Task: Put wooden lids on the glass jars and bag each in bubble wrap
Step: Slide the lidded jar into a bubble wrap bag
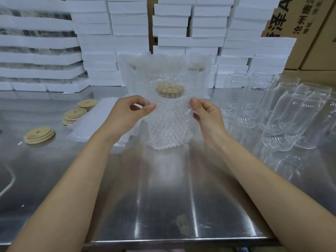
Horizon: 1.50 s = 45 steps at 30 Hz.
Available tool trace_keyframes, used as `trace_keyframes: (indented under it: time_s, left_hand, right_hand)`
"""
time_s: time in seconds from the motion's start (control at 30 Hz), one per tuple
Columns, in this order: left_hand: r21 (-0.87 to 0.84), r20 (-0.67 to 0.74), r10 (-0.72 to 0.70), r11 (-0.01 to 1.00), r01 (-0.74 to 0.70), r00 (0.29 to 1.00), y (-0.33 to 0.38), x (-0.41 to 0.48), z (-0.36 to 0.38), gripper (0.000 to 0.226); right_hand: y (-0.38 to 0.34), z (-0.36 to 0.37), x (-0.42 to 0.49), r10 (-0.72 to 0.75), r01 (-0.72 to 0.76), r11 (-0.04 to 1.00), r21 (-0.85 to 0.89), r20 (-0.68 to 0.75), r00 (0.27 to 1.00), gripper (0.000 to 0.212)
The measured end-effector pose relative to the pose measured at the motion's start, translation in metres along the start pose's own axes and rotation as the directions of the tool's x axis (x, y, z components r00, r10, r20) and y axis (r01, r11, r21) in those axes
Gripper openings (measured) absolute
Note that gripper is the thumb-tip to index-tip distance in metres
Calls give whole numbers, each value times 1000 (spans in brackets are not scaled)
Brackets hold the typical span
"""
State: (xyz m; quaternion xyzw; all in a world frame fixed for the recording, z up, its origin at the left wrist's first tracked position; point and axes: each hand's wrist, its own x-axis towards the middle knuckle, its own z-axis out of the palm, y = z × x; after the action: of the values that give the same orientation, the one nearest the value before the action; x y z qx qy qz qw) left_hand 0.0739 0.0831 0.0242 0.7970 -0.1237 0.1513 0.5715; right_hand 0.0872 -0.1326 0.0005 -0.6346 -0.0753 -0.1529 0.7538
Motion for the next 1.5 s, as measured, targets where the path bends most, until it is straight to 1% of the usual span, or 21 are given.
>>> trace_keyframes:
  time_s: [0.13,0.3,0.5,0.67,0.7,0.77,0.8,0.83,0.87,0.9,0.93,1.03,1.07,1.17,1.23,1.27,1.3,1.33,1.4,1.43,1.5]
  left_hand:
    - [-25,-13,-12,1000,11,1000,-2,1,2,18]
    - [-61,-89,-17,998,12,996,-5,4,4,20]
    - [-67,-116,62,995,-70,991,-7,6,6,19]
    - [-115,-132,89,988,-104,987,-14,6,10,14]
    - [-98,-88,75,992,-83,993,-16,6,10,24]
    - [-51,96,11,999,-6,995,-22,5,7,74]
    - [-41,191,-12,999,20,981,-25,5,7,99]
    - [-41,267,-16,999,28,964,-26,3,9,117]
    - [-51,308,-2,999,18,951,-26,1,12,125]
    - [-80,315,25,997,0,949,-26,0,17,122]
    - [-109,297,58,994,-27,953,-25,-1,21,115]
    - [-112,184,120,989,-100,976,-25,-4,32,97]
    - [-98,129,129,988,-117,983,-25,-6,34,92]
    - [-76,10,138,988,-137,990,-26,-7,42,84]
    - [-109,-70,117,986,-125,991,-25,-4,55,81]
    - [-142,-129,100,983,-118,987,-24,-1,65,80]
    - [-169,-189,83,979,-116,978,-23,3,78,78]
    - [-180,-244,72,976,-118,967,-20,6,92,76]
    - [-186,-330,60,974,-127,942,-15,13,123,74]
    - [-194,-361,50,973,-128,931,-14,19,138,75]
    - [-196,-416,31,973,-123,909,-13,33,162,81]
  right_hand:
    - [-2,2,-1,2,-2,1000,-7,-1,1000,10]
    - [-3,2,-2,-2,2,1000,-2,8,1000,14]
    - [-4,2,-2,-13,13,1000,-26,4,1000,18]
    - [-2,1,1,-71,72,995,-72,15,997,18]
    - [-2,0,1,-84,87,992,-93,29,996,16]
    - [-1,-2,0,-73,81,990,-111,79,994,7]
    - [-1,-3,-1,-56,69,991,-114,110,992,9]
    - [0,-4,-2,-46,64,990,-124,140,989,27]
    - [0,-3,-3,-36,60,989,-138,172,984,49]
    - [0,-2,-5,-24,54,988,-144,196,980,67]
    - [0,0,-7,-24,56,987,-148,213,977,75]
    - [2,5,-11,-61,90,987,-134,202,977,53]
    - [4,5,-11,-66,88,990,-114,185,981,49]
    - [6,3,-8,-66,84,992,-90,194,979,53]
    - [5,3,-5,-57,80,993,-89,233,971,47]
    - [6,3,-3,-79,96,993,-68,216,973,47]
    - [8,3,-2,-127,136,989,-55,140,982,45]
    - [12,2,-2,-192,192,979,-69,1,981,39]
    - [20,-1,-2,-292,266,956,-128,-284,913,25]
    - [23,-2,-2,-293,256,955,-147,-359,886,20]
    - [30,-7,3,-283,233,957,-175,-369,885,18]
